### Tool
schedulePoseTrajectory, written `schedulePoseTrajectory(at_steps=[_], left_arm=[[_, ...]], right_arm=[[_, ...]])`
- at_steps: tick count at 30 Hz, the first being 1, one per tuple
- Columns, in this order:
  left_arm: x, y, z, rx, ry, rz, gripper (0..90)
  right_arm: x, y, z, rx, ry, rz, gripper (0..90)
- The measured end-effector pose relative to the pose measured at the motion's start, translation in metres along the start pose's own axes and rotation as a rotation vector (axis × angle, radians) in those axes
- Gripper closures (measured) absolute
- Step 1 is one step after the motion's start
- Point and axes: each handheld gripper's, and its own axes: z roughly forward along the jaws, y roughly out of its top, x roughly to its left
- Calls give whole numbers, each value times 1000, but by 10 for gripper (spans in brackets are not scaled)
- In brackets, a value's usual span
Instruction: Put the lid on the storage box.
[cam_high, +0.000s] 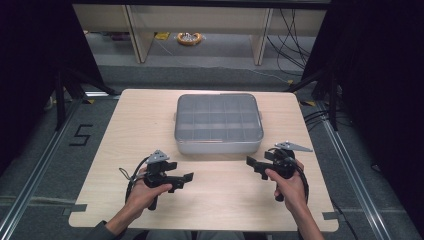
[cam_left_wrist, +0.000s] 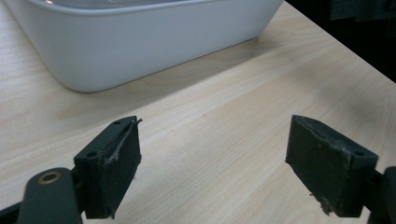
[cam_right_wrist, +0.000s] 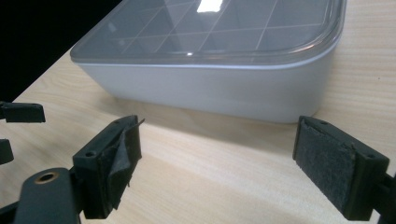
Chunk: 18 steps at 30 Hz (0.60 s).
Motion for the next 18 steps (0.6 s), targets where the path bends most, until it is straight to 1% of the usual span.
schedulePoseTrajectory(at_steps=[1,2,3,4,5,6,7,8,9,10,11,12,13,14,15,16,18], left_arm=[[0,-1,-1,8,-1,4,173],[-1,-3,-2,4,1,-2,173],[0,-4,-3,8,-5,9,173],[-1,-5,-4,9,-6,2,173],[-2,-7,-6,9,-4,6,173],[-2,-9,-7,8,-11,8,173],[-3,-10,-9,15,-7,12,173],[-4,-11,-10,8,-11,12,173],[-5,-12,-11,2,-10,16,172],[-6,-12,-12,4,-5,23,172],[-6,-13,-13,-1,-9,28,172],[-7,-13,-14,0,-7,33,172],[-7,-14,-15,2,-12,34,172],[-8,-15,-16,4,-11,37,172],[-9,-16,-16,4,-12,37,172],[-9,-17,-17,3,-9,43,172],[-11,-20,-19,12,-1,51,172]], right_arm=[[1,-1,-1,11,-1,1,163],[1,-3,0,-8,14,6,163],[2,-5,-2,11,0,8,163],[2,-6,-1,-4,20,8,163],[2,-8,-2,8,14,5,163],[2,-9,-2,-3,17,1,163],[3,-11,-3,12,12,1,163],[3,-12,-3,6,19,2,163],[4,-14,-4,15,10,-3,163],[8,-15,-5,37,11,41,163],[5,-17,-3,12,20,2,163],[5,-18,-5,28,18,-6,163],[9,-20,-5,36,12,29,163],[7,-21,-5,23,29,1,163],[8,-22,-7,43,23,-5,163],[9,-24,-5,23,27,-5,163],[10,-26,-8,48,33,-6,163]])
